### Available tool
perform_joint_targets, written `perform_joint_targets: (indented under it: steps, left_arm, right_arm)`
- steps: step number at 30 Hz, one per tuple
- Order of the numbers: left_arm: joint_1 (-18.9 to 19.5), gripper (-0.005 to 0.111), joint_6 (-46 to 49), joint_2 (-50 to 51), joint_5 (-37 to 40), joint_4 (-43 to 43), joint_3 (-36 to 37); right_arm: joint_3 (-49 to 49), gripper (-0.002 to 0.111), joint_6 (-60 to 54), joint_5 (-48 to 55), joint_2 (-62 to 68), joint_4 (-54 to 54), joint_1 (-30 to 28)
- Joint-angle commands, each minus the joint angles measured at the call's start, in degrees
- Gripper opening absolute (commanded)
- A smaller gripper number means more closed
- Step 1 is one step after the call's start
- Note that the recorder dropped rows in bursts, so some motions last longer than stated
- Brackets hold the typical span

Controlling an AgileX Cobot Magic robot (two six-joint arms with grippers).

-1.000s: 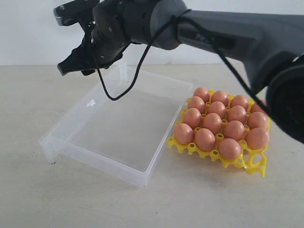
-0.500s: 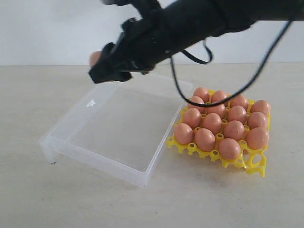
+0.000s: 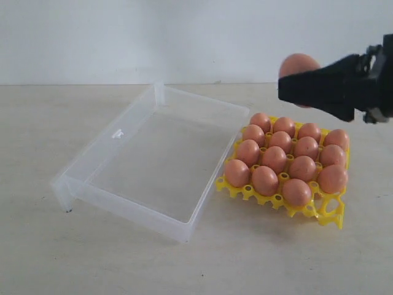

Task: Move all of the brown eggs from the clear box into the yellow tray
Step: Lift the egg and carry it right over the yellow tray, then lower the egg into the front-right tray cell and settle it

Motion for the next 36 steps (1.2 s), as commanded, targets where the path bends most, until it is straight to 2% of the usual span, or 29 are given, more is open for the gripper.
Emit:
perform_joint_targets:
  steps: [1,2,4,5,7,9,12,16,19,23,27,36]
  left_arm:
    - [-0.3,-0.004,-0.5,-0.1,-0.6,-0.2,0.2]
    - [-0.3,-0.004,-0.5,-0.1,-0.6,-0.2,0.2]
    - [-0.3,-0.004,-0.5,-0.1,-0.6,-0.2,0.2]
    - [-0.3,-0.004,-0.5,-0.1,-0.6,-0.2,0.2]
    - [-0.3,-0.004,-0.5,-0.1,-0.6,-0.2,0.2]
    - [-0.3,-0.004,-0.5,-0.1,-0.6,-0.2,0.2]
    - [-2.1,-0.004,-0.5,-0.1,-0.6,-0.2,0.2]
    - [-6.3,-0.004,-0.5,-0.1,-0.6,-0.2,0.2]
    - [-6.8,-0.004,-0.5,-0.1,-0.6,-0.2,0.2]
    - [-6.8,-0.004,-0.5,-0.1,-0.6,-0.2,0.2]
    - [-6.8,-0.004,-0.5,-0.1,-0.6,-0.2,0.2]
    - [-6.8,-0.004,-0.5,-0.1,-0.6,-0.2,0.2]
  right_arm:
    - [5.3,0.0,-3.6,-8.8,2.5,-0.4,-2.2]
    - [5.3,0.0,-3.6,-8.4,4.7,-1.3,-2.2]
    - [4.1,0.0,-3.9,0.4,11.7,-2.2,-2.2]
    - [2.3,0.0,-4.3,8.7,16.2,-2.7,-2.2]
    - [-1.2,0.0,-4.3,15.8,21.5,-2.2,-2.2]
    - [-5.5,0.0,-2.3,15.8,23.6,1.0,-2.2]
    - [-9.7,0.0,-2.1,15.8,23.7,13.5,-2.2]
    - [-10.5,0.0,-0.8,15.8,22.0,14.6,-2.2]
    - [-10.5,0.0,-0.8,15.8,21.3,14.6,-2.2]
    - [-10.5,0.0,0.6,15.8,21.3,-0.1,-2.2]
    - [-9.5,0.0,6.0,6.2,21.3,-17.2,-2.2]
    - [-2.1,0.0,5.8,-3.1,21.3,-21.8,-2.2]
